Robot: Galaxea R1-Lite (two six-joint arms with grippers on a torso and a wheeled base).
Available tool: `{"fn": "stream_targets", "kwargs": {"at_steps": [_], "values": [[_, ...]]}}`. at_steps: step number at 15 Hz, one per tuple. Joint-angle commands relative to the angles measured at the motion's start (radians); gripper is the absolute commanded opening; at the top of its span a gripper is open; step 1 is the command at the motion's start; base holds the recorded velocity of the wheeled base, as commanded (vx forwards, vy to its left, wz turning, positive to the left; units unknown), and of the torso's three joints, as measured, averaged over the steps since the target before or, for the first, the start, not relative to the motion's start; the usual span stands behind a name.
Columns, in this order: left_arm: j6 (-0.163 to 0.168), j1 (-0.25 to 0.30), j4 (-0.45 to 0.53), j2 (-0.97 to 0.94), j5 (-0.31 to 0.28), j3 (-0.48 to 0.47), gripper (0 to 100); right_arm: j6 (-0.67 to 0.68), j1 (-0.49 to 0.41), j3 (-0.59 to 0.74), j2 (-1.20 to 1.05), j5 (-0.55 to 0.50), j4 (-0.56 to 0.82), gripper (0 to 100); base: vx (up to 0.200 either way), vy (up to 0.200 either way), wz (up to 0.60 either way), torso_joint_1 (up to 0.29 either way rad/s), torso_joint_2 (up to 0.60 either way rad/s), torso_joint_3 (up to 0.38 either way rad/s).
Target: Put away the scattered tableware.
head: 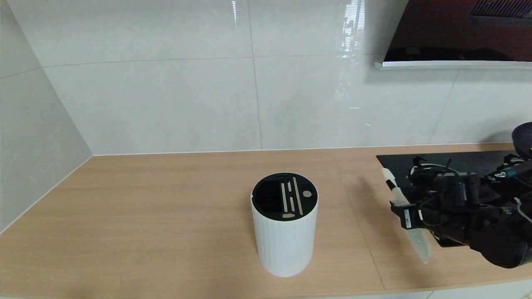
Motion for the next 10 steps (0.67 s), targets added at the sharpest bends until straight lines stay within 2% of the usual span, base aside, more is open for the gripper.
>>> {"fn": "stream_targets", "kwargs": {"at_steps": [1, 2, 4, 5, 6, 7, 8, 9, 10], "values": [[-0.004, -0.021, 0.074, 0.080, -0.075, -0.175, 100, 0.002, 0.002, -0.069, -0.212, 0.009, 0.082, 0, 0.000, 0.000, 0.00, 0.000, 0.00, 0.000], [-0.004, -0.037, 0.135, 0.200, -0.139, -0.316, 100, 0.002, 0.008, -0.149, -0.264, 0.014, 0.173, 0, 0.000, 0.000, 0.00, 0.000, 0.00, 0.000], [-0.004, -0.037, 0.146, 0.456, -0.257, -0.523, 100, 0.017, 0.057, -0.292, -0.322, 0.015, 0.302, 0, 0.000, 0.000, 0.00, 0.000, 0.00, 0.000], [-0.004, -0.037, 0.146, 0.547, -0.316, -0.591, 100, 0.039, 0.077, -0.329, -0.345, 0.015, 0.345, 0, 0.000, 0.000, 0.00, 0.000, 0.00, 0.000], [0.017, -0.044, 0.144, 0.666, -0.398, -0.637, 100, 0.066, 0.132, -0.335, -0.387, 0.014, 0.372, 0, 0.000, 0.000, 0.00, 0.000, 0.00, 0.000], [0.028, -0.047, 0.141, 0.709, -0.423, -0.646, 100, 0.081, 0.151, -0.333, -0.402, 0.015, 0.378, 0, 0.000, 0.000, 0.00, 0.000, 0.00, 0.000], [0.022, -0.088, 0.089, 0.852, -0.435, -0.660, 100, 0.103, 0.214, -0.326, -0.431, 0.014, 0.385, 0, 0.000, 0.000, 0.00, 0.000, 0.00, 0.000], [-0.013, -0.140, 0.023, 0.933, -0.432, -0.660, 100, 0.104, 0.249, -0.316, -0.453, 0.014, 0.391, 0, 0.000, 0.000, 0.00, 0.000, 0.00, 0.000], [-0.135, -0.206, -0.086, 1.007, -0.432, -0.657, 100, 0.104, 0.293, -0.306, -0.465, 0.014, 0.408, 0, 0.000, 0.000, 0.00, 0.000, 0.00, 0.000]]}}
